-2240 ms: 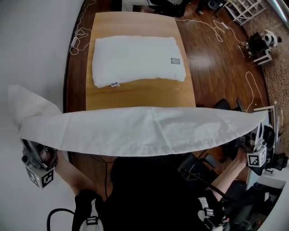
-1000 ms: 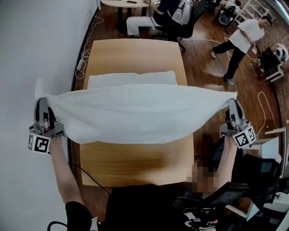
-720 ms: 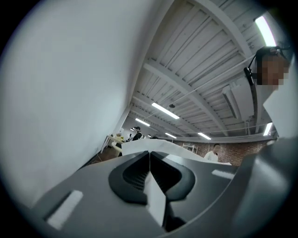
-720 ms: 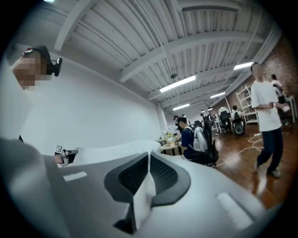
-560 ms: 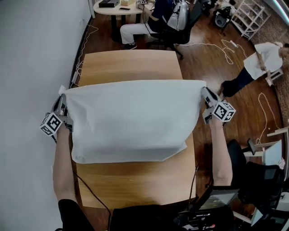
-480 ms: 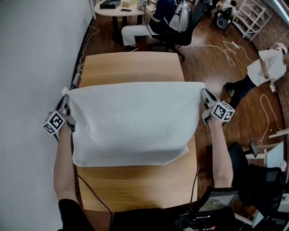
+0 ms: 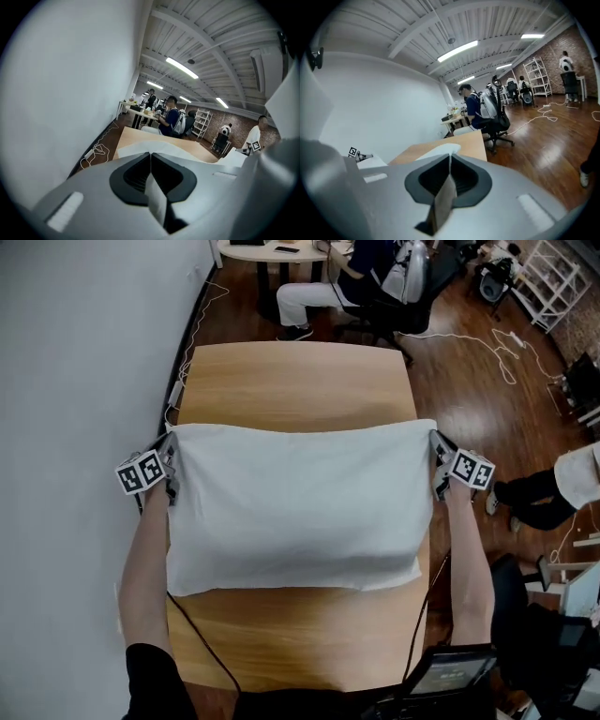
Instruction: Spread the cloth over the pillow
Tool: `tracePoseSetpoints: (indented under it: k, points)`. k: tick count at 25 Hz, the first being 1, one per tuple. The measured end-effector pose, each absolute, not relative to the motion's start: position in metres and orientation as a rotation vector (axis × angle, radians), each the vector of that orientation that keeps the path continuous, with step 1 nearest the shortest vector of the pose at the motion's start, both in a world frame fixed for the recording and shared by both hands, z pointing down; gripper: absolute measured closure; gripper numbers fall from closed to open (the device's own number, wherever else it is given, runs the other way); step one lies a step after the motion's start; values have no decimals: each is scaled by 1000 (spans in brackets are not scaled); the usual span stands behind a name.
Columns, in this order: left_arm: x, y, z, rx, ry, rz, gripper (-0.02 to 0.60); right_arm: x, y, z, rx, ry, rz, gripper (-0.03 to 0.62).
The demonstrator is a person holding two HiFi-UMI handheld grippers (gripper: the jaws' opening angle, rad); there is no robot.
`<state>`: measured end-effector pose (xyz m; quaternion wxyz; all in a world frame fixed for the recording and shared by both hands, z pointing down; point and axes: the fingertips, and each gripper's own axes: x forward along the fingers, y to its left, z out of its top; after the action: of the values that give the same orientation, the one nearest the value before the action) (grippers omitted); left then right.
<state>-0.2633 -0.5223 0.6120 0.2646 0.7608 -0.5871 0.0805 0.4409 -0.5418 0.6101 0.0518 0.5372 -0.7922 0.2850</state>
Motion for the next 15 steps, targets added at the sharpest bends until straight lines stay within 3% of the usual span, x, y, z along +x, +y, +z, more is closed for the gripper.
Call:
tracePoseSetpoints:
  k: [5, 9, 13, 15]
  points:
    - [-272, -503, 638, 2000, -1545, 342, 564, 424, -531, 647, 1560, -2254, 861, 579]
    - [-289, -501, 656, 1947, -1585, 451, 443, 415, -528, 673, 1506, -2176, 804, 577]
    - [-290, -498, 672, 1930, -1579, 442, 360, 420, -525, 694, 1466, -2105, 802, 568]
    - [-290, -493, 674, 1930, -1566, 428, 354, 419, -526, 699, 1455, -2111, 828, 545]
